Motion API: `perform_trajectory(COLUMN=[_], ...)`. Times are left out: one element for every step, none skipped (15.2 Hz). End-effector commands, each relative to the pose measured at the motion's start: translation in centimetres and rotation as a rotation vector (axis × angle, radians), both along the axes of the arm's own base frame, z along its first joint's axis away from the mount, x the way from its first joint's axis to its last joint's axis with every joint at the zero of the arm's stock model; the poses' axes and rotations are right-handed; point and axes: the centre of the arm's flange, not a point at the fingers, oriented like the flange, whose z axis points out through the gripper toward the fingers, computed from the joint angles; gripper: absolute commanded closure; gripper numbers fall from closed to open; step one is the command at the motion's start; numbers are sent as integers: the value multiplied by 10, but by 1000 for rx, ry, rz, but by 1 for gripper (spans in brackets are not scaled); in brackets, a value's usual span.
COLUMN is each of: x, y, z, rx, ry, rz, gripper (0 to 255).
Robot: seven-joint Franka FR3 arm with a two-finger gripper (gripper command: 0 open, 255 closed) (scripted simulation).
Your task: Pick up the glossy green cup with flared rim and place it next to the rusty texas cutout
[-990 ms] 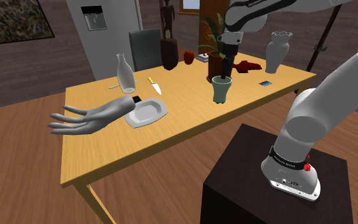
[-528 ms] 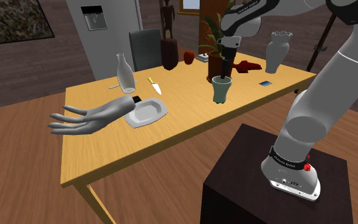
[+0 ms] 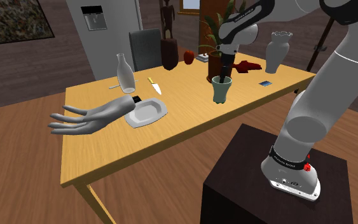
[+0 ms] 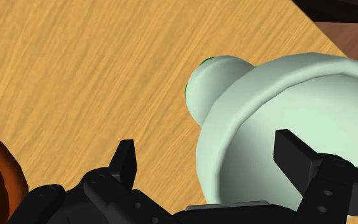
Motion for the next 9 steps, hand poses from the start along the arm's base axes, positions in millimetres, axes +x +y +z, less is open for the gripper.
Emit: perform_trajectory(x=[0,0,0,0,0,0,0,0,0], y=[0,0,0,0,0,0,0,0,0], z=[-1,-1,-1,-1,-1,-1,-1,-1,-1], rx=[0,0,0,0,0,0,0,0,0], ry=[0,0,0,0,0,0,0,0,0], rz=[0,0,0,0,0,0,0,0,0], gripper=[0,0,0,0,0,255,255,255,255])
